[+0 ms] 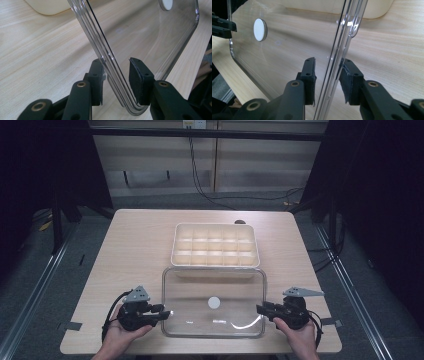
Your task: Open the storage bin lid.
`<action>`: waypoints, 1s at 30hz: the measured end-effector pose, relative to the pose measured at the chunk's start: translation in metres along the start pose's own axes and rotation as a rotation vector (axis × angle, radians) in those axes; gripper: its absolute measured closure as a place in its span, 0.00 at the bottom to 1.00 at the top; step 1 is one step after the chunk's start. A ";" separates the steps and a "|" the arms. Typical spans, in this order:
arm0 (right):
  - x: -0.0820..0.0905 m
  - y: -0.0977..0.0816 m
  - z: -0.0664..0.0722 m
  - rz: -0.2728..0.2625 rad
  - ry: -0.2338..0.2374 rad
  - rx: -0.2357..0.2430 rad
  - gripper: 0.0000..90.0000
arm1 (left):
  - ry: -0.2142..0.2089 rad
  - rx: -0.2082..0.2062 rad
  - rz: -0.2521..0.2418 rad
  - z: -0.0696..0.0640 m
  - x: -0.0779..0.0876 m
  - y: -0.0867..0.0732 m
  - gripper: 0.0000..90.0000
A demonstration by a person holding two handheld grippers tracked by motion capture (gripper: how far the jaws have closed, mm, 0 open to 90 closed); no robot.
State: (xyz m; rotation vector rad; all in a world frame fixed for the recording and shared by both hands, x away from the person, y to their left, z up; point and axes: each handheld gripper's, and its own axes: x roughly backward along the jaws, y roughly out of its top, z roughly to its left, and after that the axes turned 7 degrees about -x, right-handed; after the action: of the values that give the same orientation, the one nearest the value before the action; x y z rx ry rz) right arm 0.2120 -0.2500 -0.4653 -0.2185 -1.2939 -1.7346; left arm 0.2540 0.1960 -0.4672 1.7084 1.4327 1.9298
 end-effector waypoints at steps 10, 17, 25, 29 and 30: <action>-0.010 0.000 -0.001 0.029 -0.033 0.007 0.65 | 0.005 0.006 0.021 0.003 -0.007 0.000 0.67; -0.015 0.000 -0.003 0.031 -0.038 0.002 0.63 | 0.004 0.014 0.028 0.005 -0.010 0.001 0.66; -0.020 -0.001 -0.005 0.044 -0.044 -0.006 0.59 | 0.006 0.016 0.040 0.006 -0.013 0.000 0.64; -0.022 -0.002 -0.006 0.050 -0.044 -0.011 0.58 | 0.011 0.016 0.050 0.006 -0.014 0.000 0.63; -0.023 -0.002 -0.007 0.051 -0.044 -0.013 0.58 | 0.013 0.014 0.052 0.006 -0.014 0.000 0.63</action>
State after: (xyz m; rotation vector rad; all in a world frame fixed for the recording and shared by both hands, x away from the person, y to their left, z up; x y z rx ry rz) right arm 0.2254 -0.2428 -0.4833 -0.2955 -1.2983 -1.7037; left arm 0.2641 0.1895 -0.4773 1.7591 1.4233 1.9652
